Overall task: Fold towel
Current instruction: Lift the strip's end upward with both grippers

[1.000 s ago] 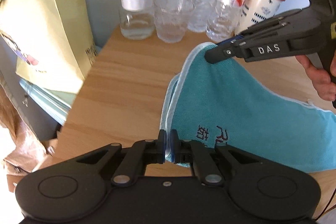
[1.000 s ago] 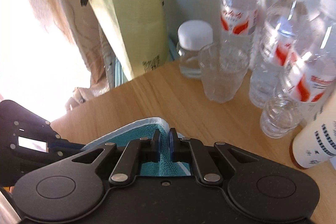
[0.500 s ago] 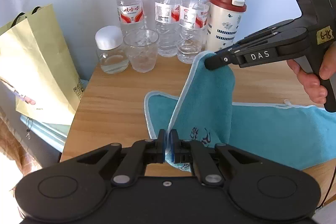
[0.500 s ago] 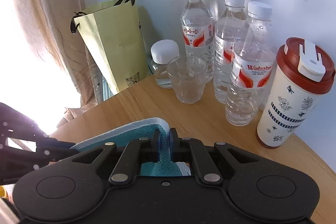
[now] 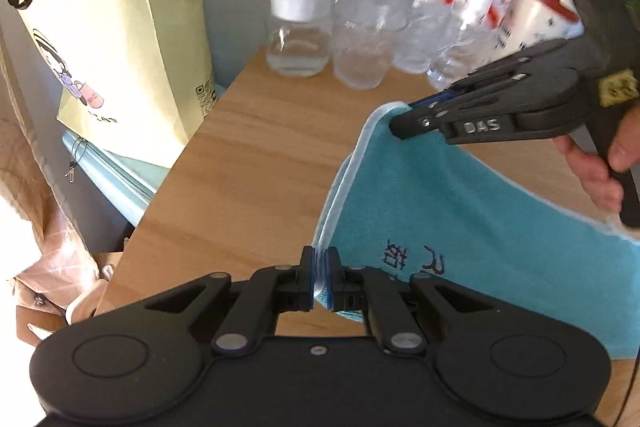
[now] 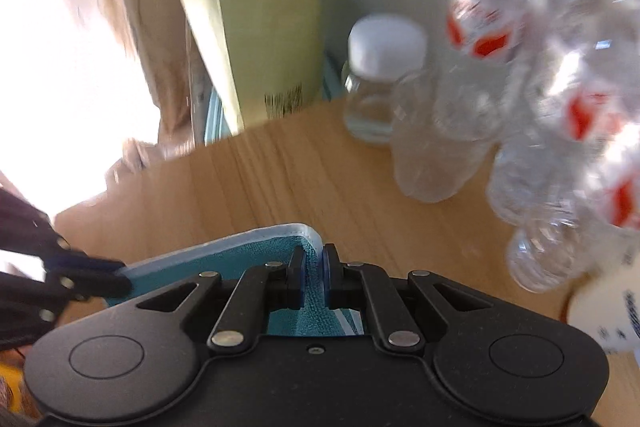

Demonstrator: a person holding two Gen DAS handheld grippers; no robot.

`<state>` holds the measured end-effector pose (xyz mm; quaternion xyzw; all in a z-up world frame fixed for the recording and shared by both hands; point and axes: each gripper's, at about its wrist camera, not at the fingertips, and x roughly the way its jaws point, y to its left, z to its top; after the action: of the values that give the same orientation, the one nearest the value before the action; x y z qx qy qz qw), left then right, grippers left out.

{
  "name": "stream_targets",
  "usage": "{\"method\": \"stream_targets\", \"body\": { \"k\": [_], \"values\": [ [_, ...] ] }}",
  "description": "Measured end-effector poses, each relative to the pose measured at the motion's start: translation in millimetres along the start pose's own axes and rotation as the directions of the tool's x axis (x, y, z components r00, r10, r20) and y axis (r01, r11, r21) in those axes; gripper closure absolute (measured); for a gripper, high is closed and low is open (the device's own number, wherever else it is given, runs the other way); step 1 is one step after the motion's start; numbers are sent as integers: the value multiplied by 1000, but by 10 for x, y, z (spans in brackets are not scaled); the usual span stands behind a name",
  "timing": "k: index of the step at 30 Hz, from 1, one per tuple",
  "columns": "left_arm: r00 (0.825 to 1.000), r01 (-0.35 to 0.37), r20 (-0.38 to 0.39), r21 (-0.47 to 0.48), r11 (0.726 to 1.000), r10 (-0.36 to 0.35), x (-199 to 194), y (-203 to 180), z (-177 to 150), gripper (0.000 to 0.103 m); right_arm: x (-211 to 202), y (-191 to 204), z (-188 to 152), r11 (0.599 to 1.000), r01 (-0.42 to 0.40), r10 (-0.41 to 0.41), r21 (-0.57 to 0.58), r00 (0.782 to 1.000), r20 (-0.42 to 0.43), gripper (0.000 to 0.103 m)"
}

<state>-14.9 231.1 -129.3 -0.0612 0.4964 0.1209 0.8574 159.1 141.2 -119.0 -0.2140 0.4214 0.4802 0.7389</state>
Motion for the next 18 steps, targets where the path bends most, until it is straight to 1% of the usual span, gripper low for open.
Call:
{"method": "stream_targets", "body": {
  "k": [1, 2, 3, 4, 6, 7, 8, 11, 12, 13, 15, 17, 18],
  "values": [
    [1000, 8, -14, -9, 1000, -9, 32, 31, -4, 97, 108, -2, 10, 1000, 0, 0, -17, 1000, -31, 89],
    [999, 17, -28, -19, 1000, -18, 64, 63, -8, 97, 150, 2, 10, 999, 3, -5, -34, 999, -47, 83],
    [999, 21, -39, -23, 1000, -22, 78, 84, -17, 97, 185, 4, 12, 999, 5, -8, -51, 998, -62, 81],
    [998, 26, -63, -39, 999, -28, 105, 123, -28, 96, 204, -2, 22, 998, 1, -6, -66, 997, -74, 80],
    [996, 33, -80, -59, 998, -37, 105, 177, -50, 94, 232, -37, 50, 997, -15, 8, -74, 995, -99, 80],
    [995, 23, -90, -75, 997, -30, 97, 212, -69, 90, 253, -51, 66, 996, -30, 20, -79, 993, -119, 80],
    [993, 30, -109, -92, 995, -40, 100, 245, -84, 85, 268, -54, 74, 995, -38, 26, -88, 991, -132, 80],
    [986, 53, -149, -125, 991, -71, 155, 304, -140, 83, 321, -39, 116, 988, -65, 41, -139, 985, -168, 73],
    [985, 63, -154, -132, 989, -83, 172, 320, -147, 83, 348, -26, 141, 985, -76, 47, -156, 983, -179, 71],
    [983, 68, -158, -150, 986, -92, 188, 343, -150, 83, 373, -14, 162, 982, -86, 53, -170, 980, -190, 71],
    [979, 88, -162, -213, 973, -124, 230, 403, -145, 83, 416, -7, 190, 978, -98, 61, -182, 977, -202, 70],
    [979, 90, -158, -231, 969, -128, 257, 418, -124, 83, 452, 39, 225, 968, -106, 58, -228, 976, -211, 67],
    [980, 89, -155, -225, 970, -126, 265, 411, -109, 83, 468, 44, 242, 966, -105, 53, -238, 975, -214, 66]
  ]
}}
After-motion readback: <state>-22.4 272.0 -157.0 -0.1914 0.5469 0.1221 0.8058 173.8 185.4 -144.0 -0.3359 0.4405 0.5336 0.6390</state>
